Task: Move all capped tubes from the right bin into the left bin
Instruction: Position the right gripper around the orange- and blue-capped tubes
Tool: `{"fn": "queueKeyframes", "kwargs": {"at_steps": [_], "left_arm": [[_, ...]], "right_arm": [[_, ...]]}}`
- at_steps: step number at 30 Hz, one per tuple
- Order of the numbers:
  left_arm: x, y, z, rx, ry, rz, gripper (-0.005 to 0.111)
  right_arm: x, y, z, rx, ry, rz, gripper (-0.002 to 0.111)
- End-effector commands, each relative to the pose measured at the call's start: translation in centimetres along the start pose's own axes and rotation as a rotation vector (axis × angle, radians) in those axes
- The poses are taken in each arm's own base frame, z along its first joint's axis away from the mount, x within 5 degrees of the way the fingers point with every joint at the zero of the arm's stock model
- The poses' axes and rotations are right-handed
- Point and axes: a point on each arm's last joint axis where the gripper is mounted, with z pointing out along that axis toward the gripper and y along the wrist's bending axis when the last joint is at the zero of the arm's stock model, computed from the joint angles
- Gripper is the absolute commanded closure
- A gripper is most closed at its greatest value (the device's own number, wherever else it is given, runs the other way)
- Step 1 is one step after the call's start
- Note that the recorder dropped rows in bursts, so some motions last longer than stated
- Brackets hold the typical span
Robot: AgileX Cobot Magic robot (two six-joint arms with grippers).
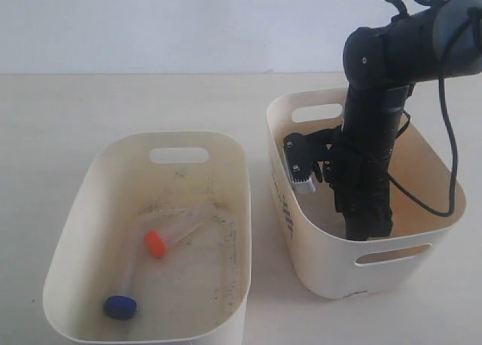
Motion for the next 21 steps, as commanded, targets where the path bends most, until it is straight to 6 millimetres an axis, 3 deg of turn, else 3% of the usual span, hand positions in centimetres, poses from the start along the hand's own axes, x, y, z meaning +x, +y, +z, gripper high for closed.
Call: {"fn": "queueKeyframes", "kwargs": {"at_steps": [1, 10, 21], "left_arm": [[-0.1, 0.1, 0.0, 0.001, -0.006, -0.004, 0.103], [-0.1, 0.1, 0.0, 0.001, -0.006, -0.004, 0.103], [-0.1, 0.1, 0.0, 0.001, -0.006, -0.004, 0.103]], "right_arm": [[0.5, -0.1, -0.7, 0.036, 0.049, -0.020, 0.051], [0.1, 0.0, -0.5, 0.015, 0.006, 0.007, 0.051], [-0.1, -0.3, 2.8, -0.094, 0.022, 0.033, 0.051]]}}
